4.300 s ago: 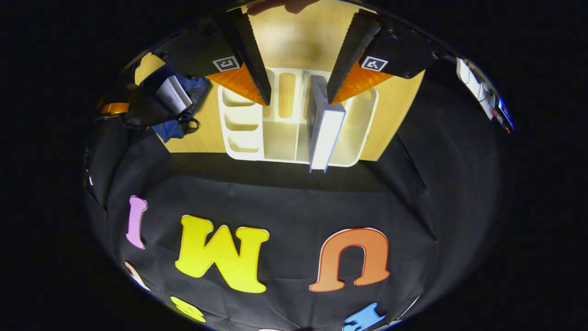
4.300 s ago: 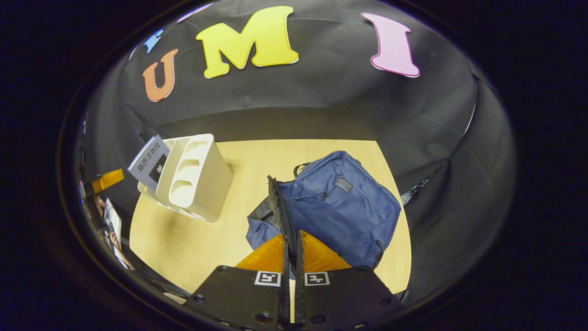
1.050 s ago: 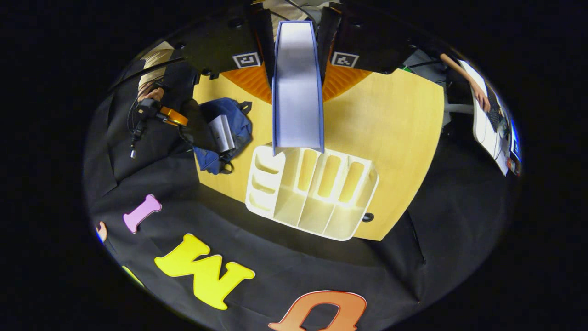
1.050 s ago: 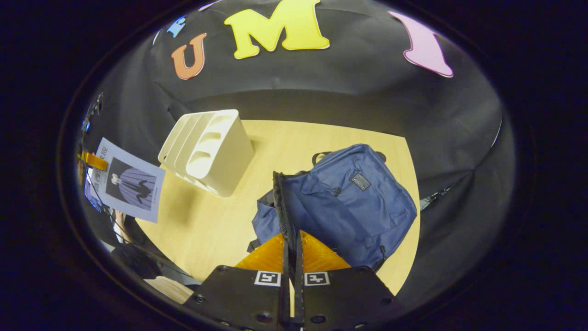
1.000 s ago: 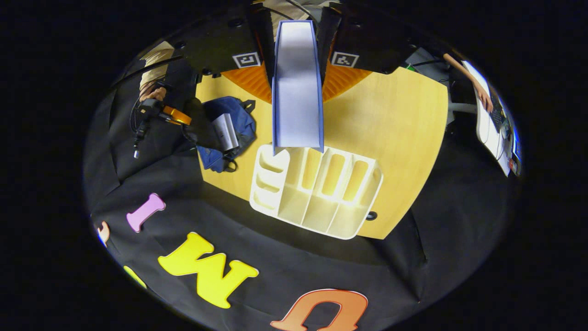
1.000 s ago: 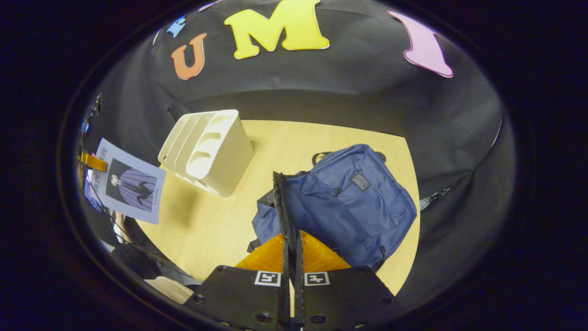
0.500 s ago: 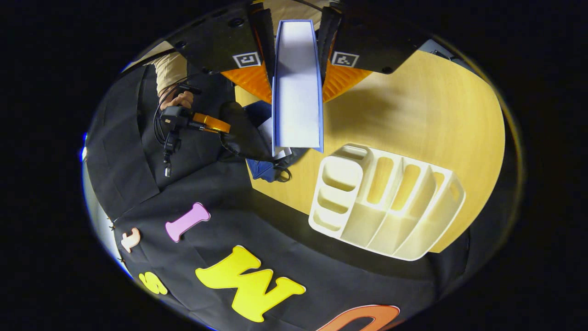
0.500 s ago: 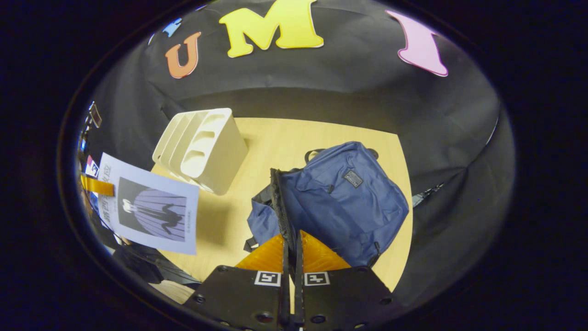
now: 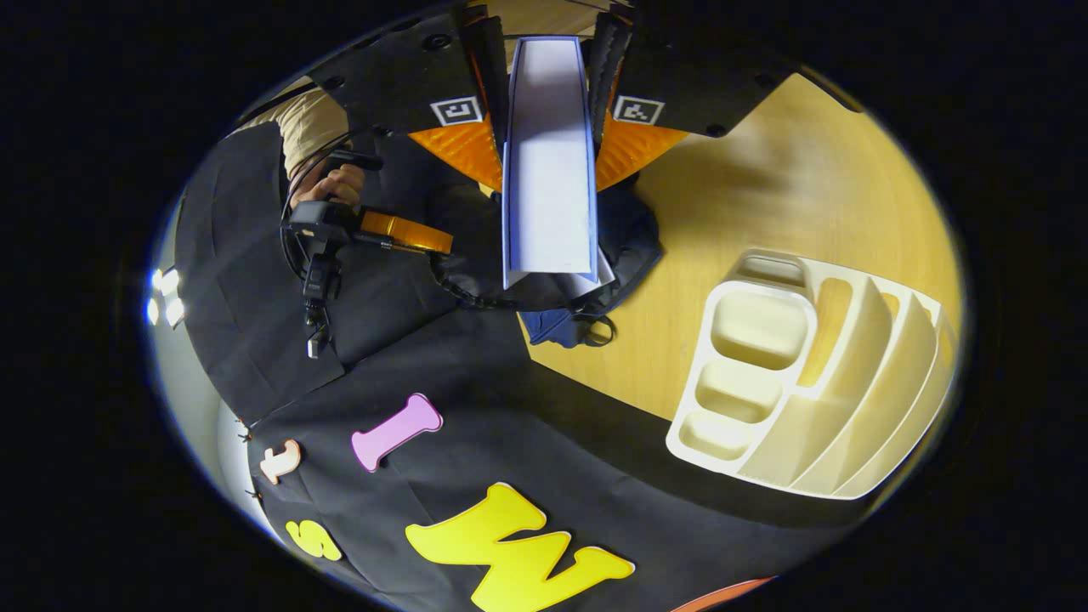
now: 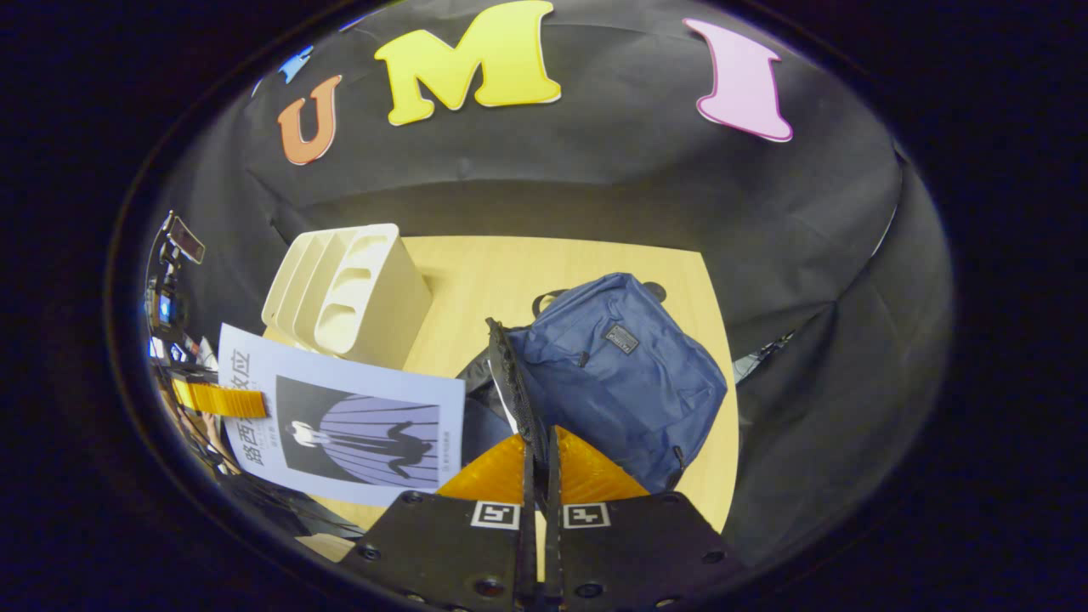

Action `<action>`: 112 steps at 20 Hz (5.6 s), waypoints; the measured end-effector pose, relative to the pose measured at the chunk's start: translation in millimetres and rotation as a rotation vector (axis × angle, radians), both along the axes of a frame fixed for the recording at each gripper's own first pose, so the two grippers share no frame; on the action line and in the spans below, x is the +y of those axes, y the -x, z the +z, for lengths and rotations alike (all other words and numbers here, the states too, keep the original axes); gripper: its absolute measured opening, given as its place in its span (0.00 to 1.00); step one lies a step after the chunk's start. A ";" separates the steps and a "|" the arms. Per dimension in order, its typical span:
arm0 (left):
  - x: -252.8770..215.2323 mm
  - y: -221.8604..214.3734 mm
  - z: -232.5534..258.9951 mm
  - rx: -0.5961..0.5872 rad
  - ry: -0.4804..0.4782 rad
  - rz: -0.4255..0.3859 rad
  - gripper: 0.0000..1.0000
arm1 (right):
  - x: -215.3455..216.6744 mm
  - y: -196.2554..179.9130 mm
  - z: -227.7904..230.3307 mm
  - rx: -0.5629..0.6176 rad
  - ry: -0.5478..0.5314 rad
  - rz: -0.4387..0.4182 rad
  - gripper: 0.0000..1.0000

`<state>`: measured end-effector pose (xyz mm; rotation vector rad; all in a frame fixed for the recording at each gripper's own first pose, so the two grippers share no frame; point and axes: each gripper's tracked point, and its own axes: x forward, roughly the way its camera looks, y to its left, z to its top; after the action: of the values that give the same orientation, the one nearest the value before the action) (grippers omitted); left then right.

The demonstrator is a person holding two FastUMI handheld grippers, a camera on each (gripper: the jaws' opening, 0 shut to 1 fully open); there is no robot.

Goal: Open the schoolbag, grab two books from the bookshelf and put them into the schoolbag.

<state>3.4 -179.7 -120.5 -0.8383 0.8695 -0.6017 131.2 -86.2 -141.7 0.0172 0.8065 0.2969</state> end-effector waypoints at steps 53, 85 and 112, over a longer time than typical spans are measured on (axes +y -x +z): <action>-191.8 -163.4 -154.9 0.103 0.582 0.450 0.44 | 61.2 2.2 -9.1 0.005 -0.067 0.606 0.00; -10.0 44.3 -104.8 -0.018 -0.171 0.191 0.78 | 80.2 8.7 -83.8 0.102 -0.249 0.162 0.01; 160.6 22.1 54.3 -0.607 -0.847 0.320 0.78 | 97.8 35.3 -53.9 -0.006 -0.228 0.051 0.75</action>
<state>-18.8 -19.1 -66.2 0.0044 0.3456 -0.1392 95.9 11.6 -195.5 0.2094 0.7649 0.4356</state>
